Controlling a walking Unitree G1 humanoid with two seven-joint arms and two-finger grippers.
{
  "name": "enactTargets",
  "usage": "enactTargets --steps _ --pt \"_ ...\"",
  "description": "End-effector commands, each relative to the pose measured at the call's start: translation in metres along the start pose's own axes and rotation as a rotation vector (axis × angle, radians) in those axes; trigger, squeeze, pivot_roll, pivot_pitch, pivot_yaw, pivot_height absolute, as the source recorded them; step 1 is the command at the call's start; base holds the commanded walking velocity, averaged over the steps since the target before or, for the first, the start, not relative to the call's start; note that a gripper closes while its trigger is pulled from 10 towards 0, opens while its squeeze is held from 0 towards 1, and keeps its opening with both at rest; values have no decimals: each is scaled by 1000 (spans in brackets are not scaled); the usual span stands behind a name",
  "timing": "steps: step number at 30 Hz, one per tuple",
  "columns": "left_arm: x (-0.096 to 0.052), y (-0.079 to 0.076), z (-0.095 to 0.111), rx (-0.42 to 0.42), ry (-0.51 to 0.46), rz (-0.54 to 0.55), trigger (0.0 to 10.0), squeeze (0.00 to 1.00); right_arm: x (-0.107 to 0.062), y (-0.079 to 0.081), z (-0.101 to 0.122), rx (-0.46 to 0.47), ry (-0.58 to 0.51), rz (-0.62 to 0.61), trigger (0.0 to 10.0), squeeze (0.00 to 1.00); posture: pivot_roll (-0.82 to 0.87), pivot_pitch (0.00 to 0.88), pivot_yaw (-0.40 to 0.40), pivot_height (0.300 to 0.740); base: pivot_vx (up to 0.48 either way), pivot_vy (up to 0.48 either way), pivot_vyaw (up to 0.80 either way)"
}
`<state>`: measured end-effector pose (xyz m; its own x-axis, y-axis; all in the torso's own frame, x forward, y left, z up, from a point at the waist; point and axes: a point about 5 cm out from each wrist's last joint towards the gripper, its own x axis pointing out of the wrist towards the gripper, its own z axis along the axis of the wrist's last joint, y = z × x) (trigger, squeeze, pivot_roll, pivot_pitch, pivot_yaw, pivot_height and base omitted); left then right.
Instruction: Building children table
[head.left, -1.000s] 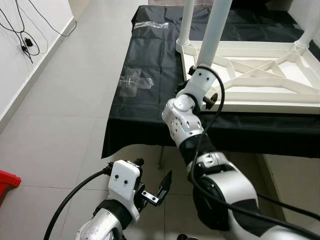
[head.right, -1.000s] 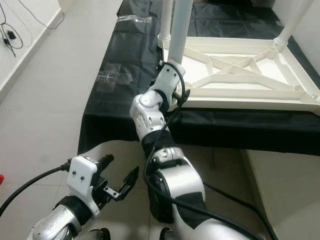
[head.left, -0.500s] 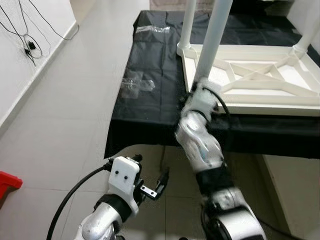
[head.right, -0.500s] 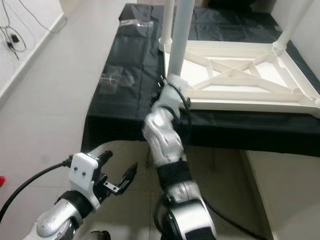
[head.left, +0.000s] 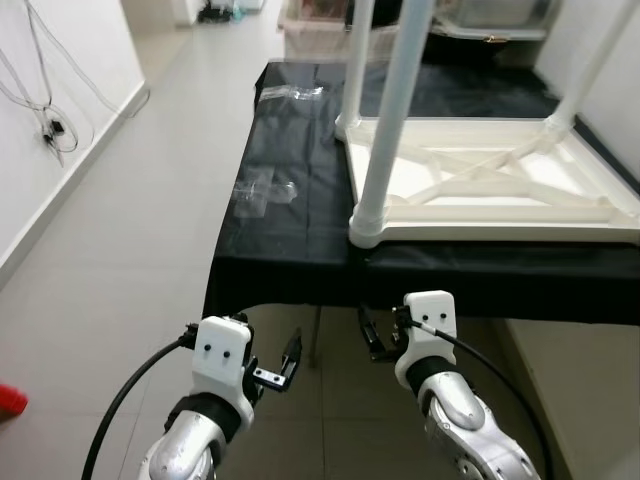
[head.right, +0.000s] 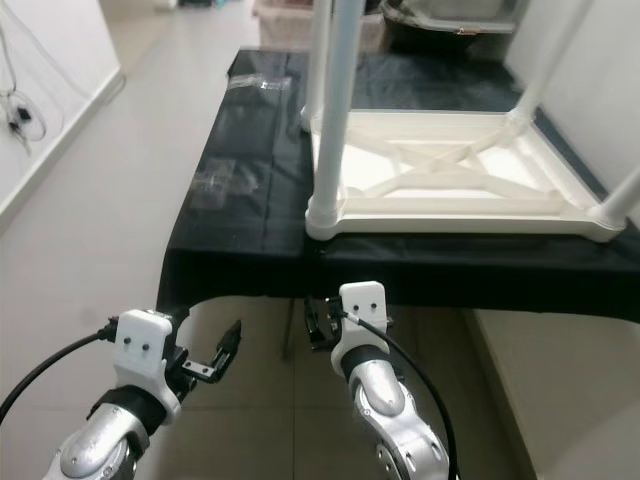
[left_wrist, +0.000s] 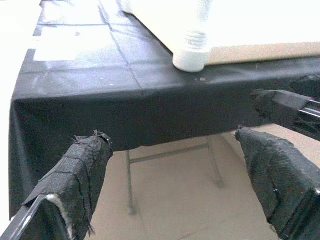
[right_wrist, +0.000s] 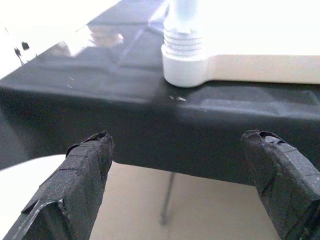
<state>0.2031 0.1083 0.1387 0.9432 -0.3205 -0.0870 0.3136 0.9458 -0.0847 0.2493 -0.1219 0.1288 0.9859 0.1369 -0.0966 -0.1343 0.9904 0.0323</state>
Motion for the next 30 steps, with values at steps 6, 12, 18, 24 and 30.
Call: enactTargets --steps 6,12,18,24,30 --pt "5 17 -20 -39 69 106 10000 0 0 -7 -8 22 23 -40 10000 0 96 28 -38 740 298 -372 0" --pt "7 24 -23 -82 68 152 10000 0 3 -14 -10 29 11 -42 10000 0 97 10 -42 740 294 -375 0" --pt "7 31 -21 -151 30 223 10000 0 7 -20 -13 40 31 -58 10000 0 102 0 -53 740 175 0 0" --pt "8 33 -18 -88 2 236 10000 0 11 -21 -15 48 39 -34 10000 0 101 0 -58 740 0 0 0" --pt "7 33 -14 -42 -17 226 10000 0 11 -20 -15 44 32 3 10000 0 99 0 -58 740 0 0 0"
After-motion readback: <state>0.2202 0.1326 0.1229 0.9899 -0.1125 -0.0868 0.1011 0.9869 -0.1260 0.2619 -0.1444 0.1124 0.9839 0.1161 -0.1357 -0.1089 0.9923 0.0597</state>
